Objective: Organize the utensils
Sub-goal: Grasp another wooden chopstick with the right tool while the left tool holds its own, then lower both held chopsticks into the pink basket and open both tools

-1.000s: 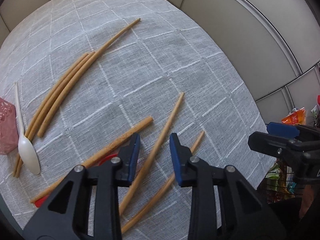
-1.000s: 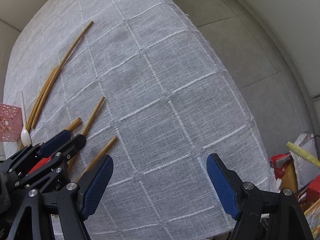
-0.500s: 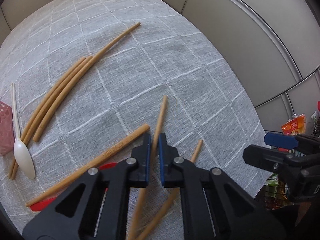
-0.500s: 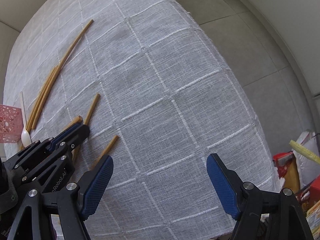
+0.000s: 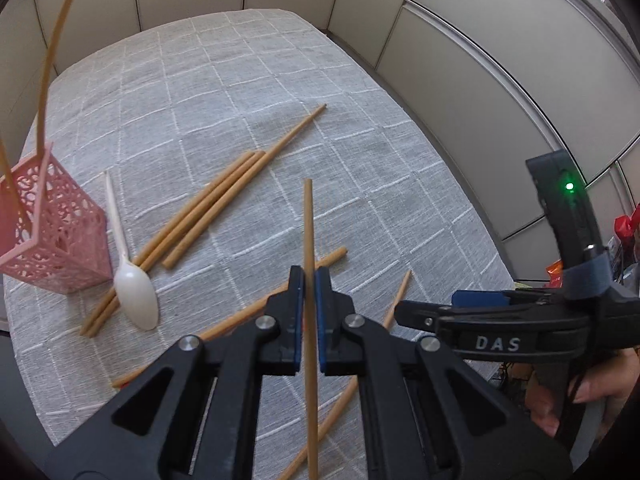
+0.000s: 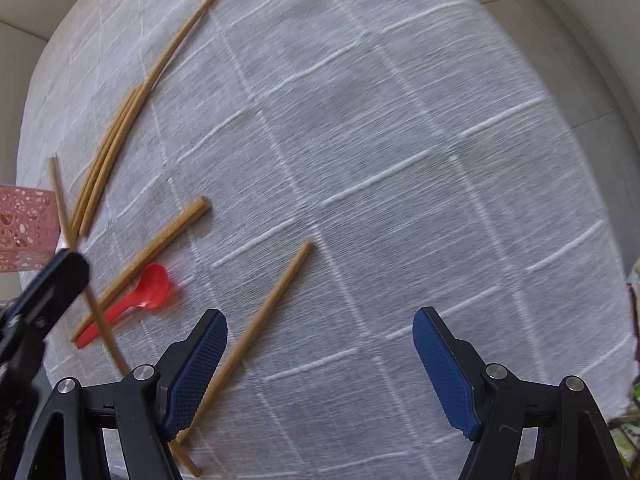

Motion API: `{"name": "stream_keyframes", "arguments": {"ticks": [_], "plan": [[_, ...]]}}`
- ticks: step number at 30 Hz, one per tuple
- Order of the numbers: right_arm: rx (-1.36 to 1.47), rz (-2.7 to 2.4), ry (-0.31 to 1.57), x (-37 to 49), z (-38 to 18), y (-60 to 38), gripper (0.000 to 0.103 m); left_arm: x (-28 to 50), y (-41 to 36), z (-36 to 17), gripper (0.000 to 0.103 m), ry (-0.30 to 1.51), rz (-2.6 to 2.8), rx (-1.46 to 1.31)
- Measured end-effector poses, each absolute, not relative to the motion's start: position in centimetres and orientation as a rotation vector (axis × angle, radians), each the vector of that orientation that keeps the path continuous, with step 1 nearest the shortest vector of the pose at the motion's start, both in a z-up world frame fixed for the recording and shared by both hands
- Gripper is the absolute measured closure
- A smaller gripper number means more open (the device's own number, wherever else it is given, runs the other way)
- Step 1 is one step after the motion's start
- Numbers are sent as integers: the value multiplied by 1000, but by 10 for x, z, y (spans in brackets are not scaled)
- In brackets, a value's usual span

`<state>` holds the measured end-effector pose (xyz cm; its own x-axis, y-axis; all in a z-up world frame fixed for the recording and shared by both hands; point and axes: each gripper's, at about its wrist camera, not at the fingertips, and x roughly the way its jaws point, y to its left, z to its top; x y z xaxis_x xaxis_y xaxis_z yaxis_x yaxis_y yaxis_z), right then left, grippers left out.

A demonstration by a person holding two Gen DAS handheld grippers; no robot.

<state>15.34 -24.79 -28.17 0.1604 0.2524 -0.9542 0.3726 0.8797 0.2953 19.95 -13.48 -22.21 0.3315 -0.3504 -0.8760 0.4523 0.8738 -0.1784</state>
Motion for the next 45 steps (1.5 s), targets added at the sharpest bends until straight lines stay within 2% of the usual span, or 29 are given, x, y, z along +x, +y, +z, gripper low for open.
{"name": "stream_keyframes", "arguments": {"ticks": [3,7,11,12,18,28,36,45], "plan": [[521,-101,1456,161,-293,-234,24,195,-120,-219,97,1110,-509,103],[368,-157,1433,168,-292,-210,27,189,-101,-215,97,1104,-490,100],[196,-212,1409,171,-292,-183,39,183,-85,-210,97,1090,-479,102],[188,-213,1398,171,-292,-178,51,182,-83,-209,97,1087,-478,103],[214,-183,1364,172,-289,-164,75,178,-66,-205,96,1079,-467,89],[276,-121,1342,171,-285,-183,98,179,-47,-202,96,1072,-428,55],[379,-16,1313,171,-274,-190,98,173,-34,-189,96,1038,-406,53],[319,110,1095,137,-193,-171,98,158,-13,-151,96,911,-359,38]]}}
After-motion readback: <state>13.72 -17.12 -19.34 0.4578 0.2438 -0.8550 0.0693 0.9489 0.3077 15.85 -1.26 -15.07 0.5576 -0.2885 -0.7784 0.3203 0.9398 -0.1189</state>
